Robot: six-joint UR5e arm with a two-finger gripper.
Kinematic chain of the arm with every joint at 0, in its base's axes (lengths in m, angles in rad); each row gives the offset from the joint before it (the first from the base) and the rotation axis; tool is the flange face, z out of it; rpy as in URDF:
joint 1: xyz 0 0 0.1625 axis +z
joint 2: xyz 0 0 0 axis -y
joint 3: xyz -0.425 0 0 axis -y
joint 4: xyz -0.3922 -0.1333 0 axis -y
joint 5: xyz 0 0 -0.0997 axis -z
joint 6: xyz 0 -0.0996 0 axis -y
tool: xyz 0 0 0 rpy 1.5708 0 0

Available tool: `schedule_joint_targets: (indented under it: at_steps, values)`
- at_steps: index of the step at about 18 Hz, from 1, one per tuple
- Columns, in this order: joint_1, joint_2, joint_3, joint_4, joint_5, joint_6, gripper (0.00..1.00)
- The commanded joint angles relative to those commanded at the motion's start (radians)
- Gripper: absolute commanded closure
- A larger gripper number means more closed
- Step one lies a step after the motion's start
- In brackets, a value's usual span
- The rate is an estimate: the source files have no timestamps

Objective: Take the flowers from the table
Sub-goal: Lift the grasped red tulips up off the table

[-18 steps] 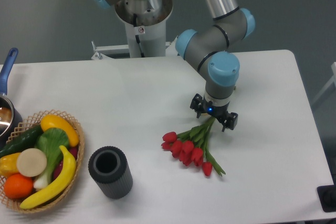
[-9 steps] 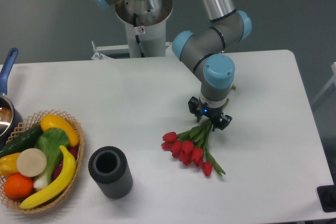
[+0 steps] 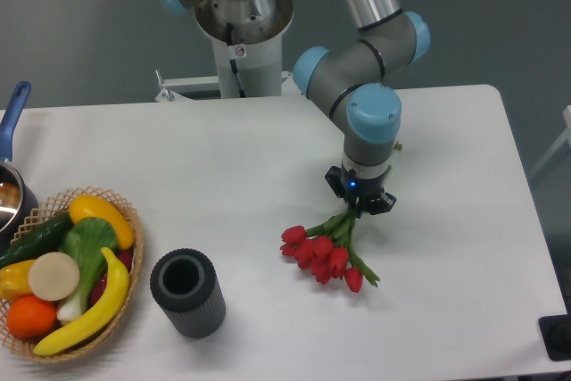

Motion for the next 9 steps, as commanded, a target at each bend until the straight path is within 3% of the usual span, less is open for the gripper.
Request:
schedule_joint_targets:
  at_steps: [9]
  values:
    - [0.048,0.022,0.109,-0.052,-0.026,-0.025,1.0]
